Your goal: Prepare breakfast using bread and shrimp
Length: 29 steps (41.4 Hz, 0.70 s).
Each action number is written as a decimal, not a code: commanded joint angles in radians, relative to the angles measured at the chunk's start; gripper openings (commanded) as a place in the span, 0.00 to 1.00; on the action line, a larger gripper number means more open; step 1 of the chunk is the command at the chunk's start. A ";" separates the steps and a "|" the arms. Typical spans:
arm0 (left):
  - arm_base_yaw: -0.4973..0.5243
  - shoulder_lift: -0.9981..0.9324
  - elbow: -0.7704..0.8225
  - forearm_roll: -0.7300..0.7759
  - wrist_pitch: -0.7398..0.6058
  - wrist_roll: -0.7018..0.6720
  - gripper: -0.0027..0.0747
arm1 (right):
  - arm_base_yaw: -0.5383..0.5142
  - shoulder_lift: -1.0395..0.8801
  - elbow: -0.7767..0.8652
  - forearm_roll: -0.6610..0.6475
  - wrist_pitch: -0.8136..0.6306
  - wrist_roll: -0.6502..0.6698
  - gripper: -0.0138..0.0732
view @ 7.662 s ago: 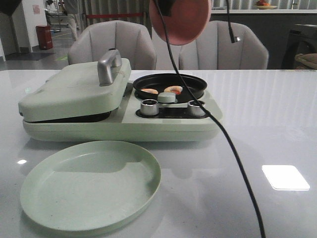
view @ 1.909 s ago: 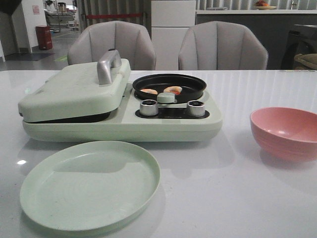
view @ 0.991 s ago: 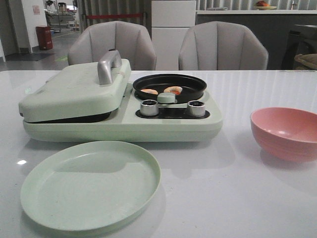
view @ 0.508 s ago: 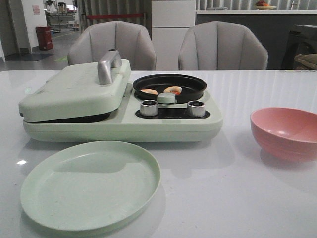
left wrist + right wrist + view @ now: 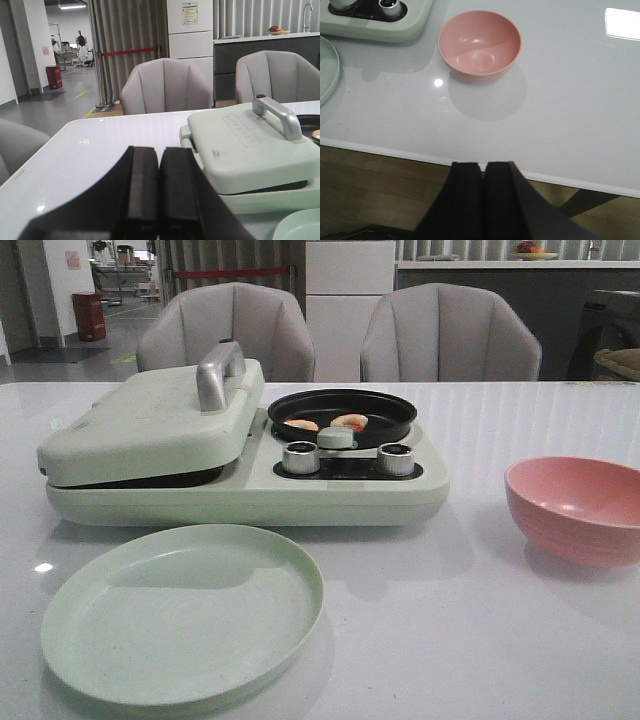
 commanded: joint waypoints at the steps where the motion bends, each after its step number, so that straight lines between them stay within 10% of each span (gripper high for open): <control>1: 0.000 -0.025 0.032 0.003 -0.076 -0.026 0.17 | 0.000 0.011 -0.025 -0.004 -0.059 0.000 0.20; 29: 0.015 -0.025 0.032 0.005 -0.077 -0.066 0.17 | 0.000 0.011 -0.025 -0.004 -0.059 0.000 0.20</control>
